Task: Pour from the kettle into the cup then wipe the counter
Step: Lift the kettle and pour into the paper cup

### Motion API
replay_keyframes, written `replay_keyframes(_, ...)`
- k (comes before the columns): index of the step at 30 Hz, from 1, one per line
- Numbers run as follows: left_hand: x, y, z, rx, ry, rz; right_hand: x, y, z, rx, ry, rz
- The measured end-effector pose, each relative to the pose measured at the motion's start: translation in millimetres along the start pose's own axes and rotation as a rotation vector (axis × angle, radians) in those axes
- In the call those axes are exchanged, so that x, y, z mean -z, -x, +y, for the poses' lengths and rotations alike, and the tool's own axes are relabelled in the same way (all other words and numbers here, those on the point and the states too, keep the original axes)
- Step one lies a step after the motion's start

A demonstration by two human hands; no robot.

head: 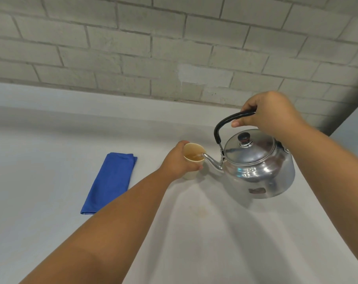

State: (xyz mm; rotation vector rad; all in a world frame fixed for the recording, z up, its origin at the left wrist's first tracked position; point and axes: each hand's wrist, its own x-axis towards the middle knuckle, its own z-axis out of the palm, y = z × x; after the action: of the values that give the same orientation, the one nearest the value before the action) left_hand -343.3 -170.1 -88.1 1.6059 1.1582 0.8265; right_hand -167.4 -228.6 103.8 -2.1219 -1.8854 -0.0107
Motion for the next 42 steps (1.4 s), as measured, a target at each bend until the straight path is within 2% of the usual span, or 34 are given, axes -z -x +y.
replay_keyframes(7, -1.2, -1.2, -1.4, -0.004, -0.012, 0.0, 5.2, -2.5, -4.9, -0.034, 0.047, -0.052)
replay_keyframes(18, -1.5, -1.7, -2.7, 0.001, 0.0, -0.016, 7.7, -4.6, -3.2, -0.046, 0.103, -0.042)
replay_keyframes(34, -1.6, -2.2, -3.0, -0.008, -0.011, -0.026, 18.5, -5.2, -11.3, -0.095, 0.129, -0.148)
replay_keyframes(42, -1.1, -2.0, -3.8, -0.01, -0.017, -0.029, 15.3, -8.8, -8.3, -0.078, 0.131, -0.124)
